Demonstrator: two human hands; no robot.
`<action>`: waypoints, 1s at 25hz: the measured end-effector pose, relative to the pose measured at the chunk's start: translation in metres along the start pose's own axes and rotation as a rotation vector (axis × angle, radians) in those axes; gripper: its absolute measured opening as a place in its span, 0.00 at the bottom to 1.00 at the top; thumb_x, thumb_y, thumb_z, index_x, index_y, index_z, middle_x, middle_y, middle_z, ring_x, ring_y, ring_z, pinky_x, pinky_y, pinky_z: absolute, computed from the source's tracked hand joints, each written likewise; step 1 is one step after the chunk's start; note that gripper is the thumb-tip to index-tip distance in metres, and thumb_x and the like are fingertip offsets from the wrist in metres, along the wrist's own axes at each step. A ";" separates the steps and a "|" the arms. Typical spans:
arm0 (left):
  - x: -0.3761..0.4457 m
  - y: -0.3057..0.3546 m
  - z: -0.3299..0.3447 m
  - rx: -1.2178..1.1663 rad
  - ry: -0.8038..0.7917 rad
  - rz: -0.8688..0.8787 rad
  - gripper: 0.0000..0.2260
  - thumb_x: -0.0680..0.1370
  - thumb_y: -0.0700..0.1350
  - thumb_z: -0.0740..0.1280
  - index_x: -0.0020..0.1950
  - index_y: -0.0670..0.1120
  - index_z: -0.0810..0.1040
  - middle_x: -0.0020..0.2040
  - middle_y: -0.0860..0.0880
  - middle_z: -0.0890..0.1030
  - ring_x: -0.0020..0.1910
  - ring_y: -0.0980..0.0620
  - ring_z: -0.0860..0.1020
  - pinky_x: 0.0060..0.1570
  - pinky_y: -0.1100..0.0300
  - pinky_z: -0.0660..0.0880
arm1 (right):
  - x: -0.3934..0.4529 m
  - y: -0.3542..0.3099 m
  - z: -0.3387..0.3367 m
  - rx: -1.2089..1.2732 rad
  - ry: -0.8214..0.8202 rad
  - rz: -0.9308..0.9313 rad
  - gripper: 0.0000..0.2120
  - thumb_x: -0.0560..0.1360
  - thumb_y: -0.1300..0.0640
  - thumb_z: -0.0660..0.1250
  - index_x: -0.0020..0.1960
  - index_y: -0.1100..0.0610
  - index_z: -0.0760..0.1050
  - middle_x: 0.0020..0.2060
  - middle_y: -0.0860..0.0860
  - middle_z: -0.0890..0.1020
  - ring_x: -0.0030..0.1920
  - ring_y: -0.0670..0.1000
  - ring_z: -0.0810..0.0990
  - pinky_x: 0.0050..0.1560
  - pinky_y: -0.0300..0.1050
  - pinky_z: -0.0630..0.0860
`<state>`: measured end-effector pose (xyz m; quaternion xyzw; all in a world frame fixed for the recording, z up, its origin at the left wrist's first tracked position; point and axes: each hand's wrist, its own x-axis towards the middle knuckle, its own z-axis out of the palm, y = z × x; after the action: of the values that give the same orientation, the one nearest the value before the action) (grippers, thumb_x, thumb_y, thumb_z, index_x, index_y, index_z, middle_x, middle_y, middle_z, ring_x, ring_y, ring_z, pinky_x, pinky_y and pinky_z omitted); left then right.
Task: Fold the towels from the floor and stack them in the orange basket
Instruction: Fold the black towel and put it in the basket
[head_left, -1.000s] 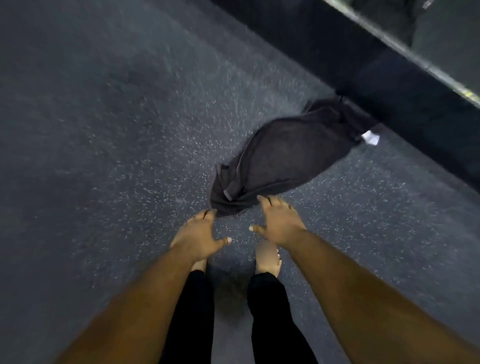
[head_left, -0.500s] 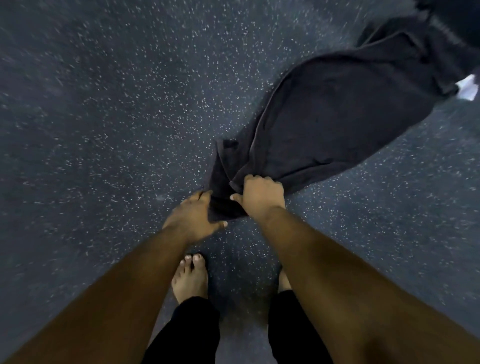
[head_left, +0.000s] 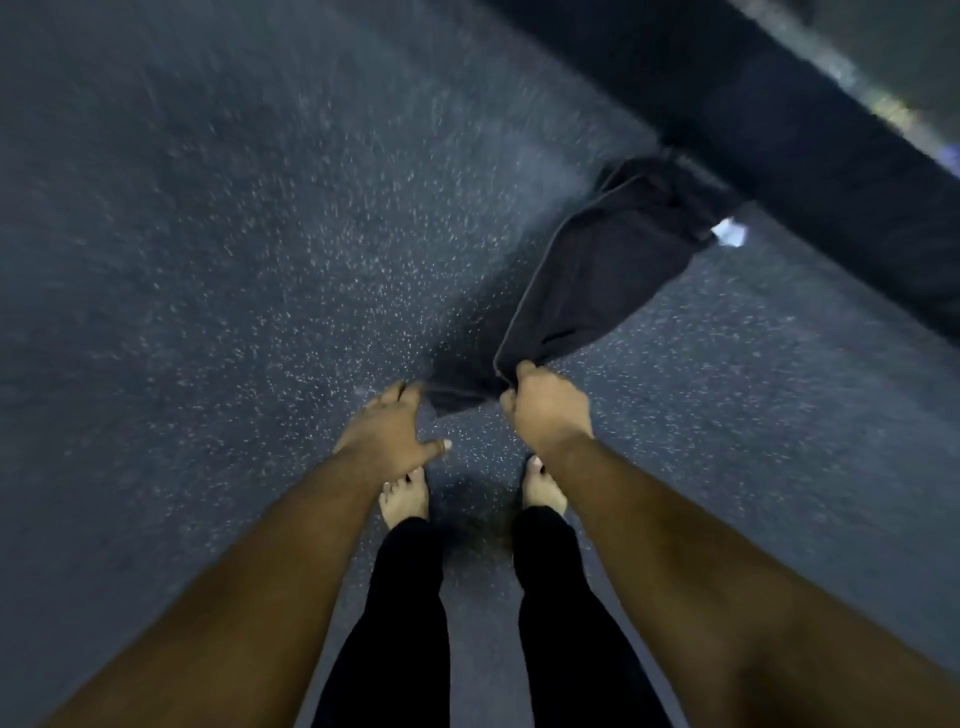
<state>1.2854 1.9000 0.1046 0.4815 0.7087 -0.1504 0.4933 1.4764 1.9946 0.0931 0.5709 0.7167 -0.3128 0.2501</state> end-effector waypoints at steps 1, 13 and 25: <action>-0.039 0.016 -0.022 0.001 0.011 0.018 0.44 0.77 0.63 0.69 0.84 0.47 0.50 0.84 0.45 0.54 0.81 0.41 0.59 0.77 0.47 0.62 | -0.036 -0.002 -0.031 0.059 0.006 0.038 0.11 0.81 0.53 0.61 0.58 0.58 0.72 0.54 0.58 0.82 0.55 0.62 0.80 0.45 0.51 0.69; -0.389 0.176 -0.150 0.433 0.103 0.575 0.47 0.75 0.68 0.69 0.84 0.48 0.50 0.84 0.45 0.53 0.82 0.43 0.56 0.78 0.49 0.60 | -0.484 0.014 -0.227 0.497 0.484 0.510 0.09 0.81 0.51 0.59 0.52 0.57 0.71 0.51 0.58 0.81 0.45 0.60 0.76 0.42 0.49 0.69; -0.597 0.293 0.060 1.018 0.008 1.157 0.47 0.76 0.68 0.68 0.85 0.48 0.49 0.84 0.47 0.52 0.82 0.46 0.55 0.78 0.53 0.58 | -0.829 0.073 -0.032 0.768 0.810 1.068 0.12 0.80 0.49 0.58 0.55 0.57 0.71 0.54 0.57 0.80 0.52 0.61 0.79 0.43 0.50 0.69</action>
<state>1.5918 1.6844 0.6569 0.9436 0.1892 -0.1744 0.2085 1.7328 1.4803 0.6957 0.9559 0.2209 -0.1432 -0.1304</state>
